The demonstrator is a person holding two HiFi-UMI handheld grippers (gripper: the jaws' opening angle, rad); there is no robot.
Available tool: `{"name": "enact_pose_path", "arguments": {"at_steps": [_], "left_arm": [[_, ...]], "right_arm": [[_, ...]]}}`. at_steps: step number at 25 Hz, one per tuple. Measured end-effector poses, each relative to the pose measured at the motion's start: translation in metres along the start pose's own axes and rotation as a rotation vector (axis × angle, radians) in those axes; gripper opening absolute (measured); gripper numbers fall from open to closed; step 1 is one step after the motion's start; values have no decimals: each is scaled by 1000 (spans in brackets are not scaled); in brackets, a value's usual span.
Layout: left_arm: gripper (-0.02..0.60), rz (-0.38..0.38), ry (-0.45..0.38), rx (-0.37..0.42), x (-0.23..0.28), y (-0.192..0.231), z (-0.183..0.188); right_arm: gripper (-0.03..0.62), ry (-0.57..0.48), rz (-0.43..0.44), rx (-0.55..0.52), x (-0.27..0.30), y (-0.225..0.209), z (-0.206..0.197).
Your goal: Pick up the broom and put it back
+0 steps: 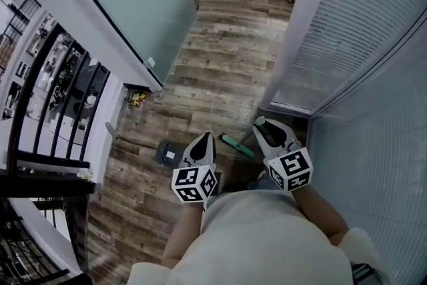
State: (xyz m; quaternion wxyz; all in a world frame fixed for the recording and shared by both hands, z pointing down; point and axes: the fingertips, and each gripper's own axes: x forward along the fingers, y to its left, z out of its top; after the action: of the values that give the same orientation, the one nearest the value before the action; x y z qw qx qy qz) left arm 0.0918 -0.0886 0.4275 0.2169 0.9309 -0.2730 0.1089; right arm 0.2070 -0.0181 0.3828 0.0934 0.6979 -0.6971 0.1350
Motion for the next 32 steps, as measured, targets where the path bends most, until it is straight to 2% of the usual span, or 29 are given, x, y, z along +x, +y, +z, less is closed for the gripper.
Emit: {"name": "enact_pose_path", "arguments": {"at_steps": [6, 16, 23, 32], "left_arm": [[5, -7, 5, -1, 42, -41, -5], [5, -18, 10, 20, 100, -114, -21], [5, -68, 54, 53, 141, -165, -20], [5, -143, 134, 100, 198, -206, -45]], "right_arm": [[92, 1, -11, 2, -18, -57, -4], [92, 20, -57, 15, -60, -152, -37], [92, 47, -128, 43, -83, -222, -48], [92, 84, -217, 74, -91, -292, -86]]}}
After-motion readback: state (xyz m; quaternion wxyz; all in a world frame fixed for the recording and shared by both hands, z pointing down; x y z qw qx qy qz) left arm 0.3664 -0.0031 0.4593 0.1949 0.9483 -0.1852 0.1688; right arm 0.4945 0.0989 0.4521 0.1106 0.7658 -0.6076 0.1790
